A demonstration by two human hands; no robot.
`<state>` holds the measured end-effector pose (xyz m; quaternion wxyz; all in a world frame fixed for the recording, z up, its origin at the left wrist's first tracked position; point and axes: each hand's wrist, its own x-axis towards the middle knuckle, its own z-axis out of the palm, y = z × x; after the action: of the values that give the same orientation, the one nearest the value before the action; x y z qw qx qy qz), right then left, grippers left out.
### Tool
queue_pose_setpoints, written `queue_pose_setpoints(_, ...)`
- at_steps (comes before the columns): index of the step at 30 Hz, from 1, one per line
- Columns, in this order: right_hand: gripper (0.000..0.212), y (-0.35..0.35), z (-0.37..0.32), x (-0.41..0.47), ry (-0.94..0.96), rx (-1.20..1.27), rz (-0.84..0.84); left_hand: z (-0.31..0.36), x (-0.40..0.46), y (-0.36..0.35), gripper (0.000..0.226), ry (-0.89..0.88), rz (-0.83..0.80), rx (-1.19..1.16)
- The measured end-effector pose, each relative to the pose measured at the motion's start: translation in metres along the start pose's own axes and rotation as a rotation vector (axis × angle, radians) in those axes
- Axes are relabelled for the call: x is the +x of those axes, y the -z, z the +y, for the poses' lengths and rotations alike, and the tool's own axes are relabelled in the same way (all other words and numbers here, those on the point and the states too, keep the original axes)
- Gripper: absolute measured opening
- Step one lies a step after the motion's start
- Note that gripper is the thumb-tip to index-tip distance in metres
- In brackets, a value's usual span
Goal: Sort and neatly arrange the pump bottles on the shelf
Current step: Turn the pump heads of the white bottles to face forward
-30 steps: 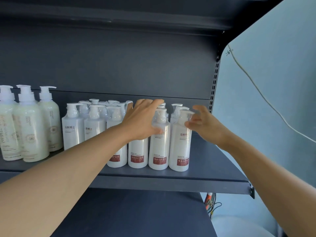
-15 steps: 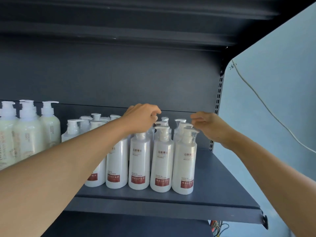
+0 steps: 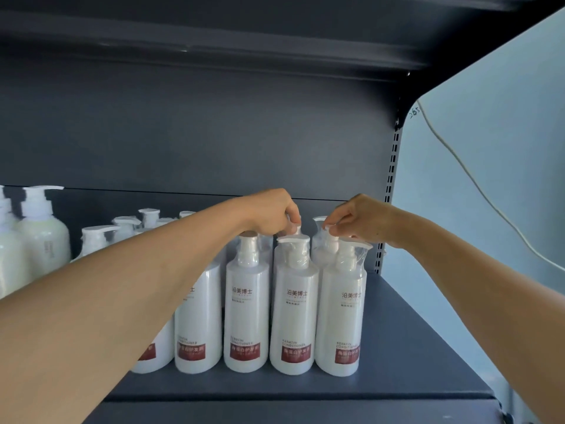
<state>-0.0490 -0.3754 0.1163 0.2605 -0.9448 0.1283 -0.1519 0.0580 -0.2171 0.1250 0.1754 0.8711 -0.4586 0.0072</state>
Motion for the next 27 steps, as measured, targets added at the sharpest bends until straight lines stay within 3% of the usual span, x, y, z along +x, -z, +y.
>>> queue_pose_setpoints(16,0.021,0.005,-0.011,-0.006,-0.043,-0.050,-0.076,-0.004,-0.005,0.012,0.032,-0.007,-0.040,-0.058)
queue_pose_setpoints(21,0.026,0.006,-0.037,0.001,0.092,-0.002,-0.002,-0.030,-0.023,0.041,0.024,0.061,0.054,0.021)
queue_pose_setpoints(27,0.019,-0.021,-0.081,0.022,0.223,-0.150,-0.125,-0.068,-0.036,0.049,0.019,0.154,-0.009,0.111)
